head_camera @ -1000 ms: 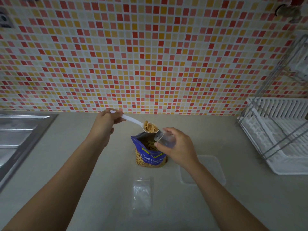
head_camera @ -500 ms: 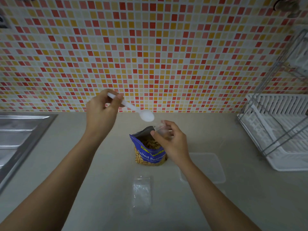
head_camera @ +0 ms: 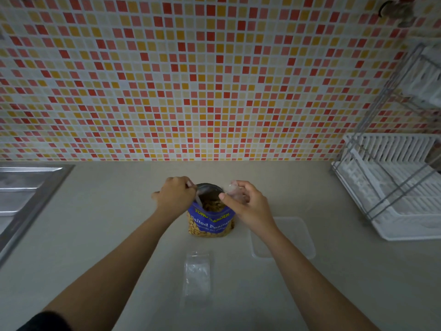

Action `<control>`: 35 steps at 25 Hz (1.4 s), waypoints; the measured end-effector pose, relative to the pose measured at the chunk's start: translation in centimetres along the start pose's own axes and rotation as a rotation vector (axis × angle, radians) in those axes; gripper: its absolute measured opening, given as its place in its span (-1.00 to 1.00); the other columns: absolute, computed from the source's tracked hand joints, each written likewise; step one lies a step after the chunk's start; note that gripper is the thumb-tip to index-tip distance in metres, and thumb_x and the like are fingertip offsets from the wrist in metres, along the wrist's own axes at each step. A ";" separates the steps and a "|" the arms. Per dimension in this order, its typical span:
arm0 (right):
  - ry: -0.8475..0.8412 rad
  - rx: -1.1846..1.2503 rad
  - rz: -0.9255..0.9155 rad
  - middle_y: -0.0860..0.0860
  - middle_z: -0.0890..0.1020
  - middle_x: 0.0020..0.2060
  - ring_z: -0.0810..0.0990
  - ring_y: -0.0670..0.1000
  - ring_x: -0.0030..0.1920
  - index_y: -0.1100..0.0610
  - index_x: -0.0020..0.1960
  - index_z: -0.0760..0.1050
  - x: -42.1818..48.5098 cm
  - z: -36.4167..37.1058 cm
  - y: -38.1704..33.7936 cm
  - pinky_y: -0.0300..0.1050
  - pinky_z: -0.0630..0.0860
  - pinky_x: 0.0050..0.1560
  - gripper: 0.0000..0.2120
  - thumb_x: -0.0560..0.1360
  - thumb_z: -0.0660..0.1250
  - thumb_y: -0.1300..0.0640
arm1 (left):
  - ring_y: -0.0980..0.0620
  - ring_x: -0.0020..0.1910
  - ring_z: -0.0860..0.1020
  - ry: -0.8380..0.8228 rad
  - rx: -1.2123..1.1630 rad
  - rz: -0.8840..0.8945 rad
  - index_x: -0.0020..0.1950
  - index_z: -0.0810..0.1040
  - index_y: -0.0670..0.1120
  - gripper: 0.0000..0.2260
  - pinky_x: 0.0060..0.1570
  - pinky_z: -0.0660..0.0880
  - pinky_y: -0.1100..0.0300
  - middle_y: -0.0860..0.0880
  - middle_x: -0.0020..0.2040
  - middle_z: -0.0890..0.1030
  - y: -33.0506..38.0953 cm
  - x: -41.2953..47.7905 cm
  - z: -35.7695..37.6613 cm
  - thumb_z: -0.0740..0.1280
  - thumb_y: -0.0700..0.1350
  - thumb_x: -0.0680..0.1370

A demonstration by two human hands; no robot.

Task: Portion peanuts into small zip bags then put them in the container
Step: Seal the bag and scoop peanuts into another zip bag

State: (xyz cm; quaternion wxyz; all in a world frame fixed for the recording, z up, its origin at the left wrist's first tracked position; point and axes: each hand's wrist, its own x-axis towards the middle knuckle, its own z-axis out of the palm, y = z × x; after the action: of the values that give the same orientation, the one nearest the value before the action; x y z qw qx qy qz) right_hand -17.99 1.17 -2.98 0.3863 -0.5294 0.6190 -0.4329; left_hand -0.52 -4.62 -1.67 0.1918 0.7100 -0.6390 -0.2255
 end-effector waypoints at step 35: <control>0.010 -0.606 -0.222 -0.09 0.59 0.10 0.56 -0.05 0.02 0.01 0.23 0.44 0.1 -0.5 -0.6 -0.06 0.53 0.01 -0.43 0.30 0.42 -0.21 | 0.01 0.11 0.45 0.048 -0.956 -0.327 -0.18 0.49 -0.01 -0.87 0.10 0.25 -0.04 -0.03 -0.21 0.60 -2.7 -0.3 -3.1 0.24 -0.08 0.55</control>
State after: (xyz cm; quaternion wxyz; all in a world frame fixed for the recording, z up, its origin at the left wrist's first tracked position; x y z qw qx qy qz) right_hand -18.27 1.13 -2.24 0.1583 -0.6824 0.6601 -0.2710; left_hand 3.43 -4.04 -0.63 0.4723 0.6385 -0.3399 -0.5037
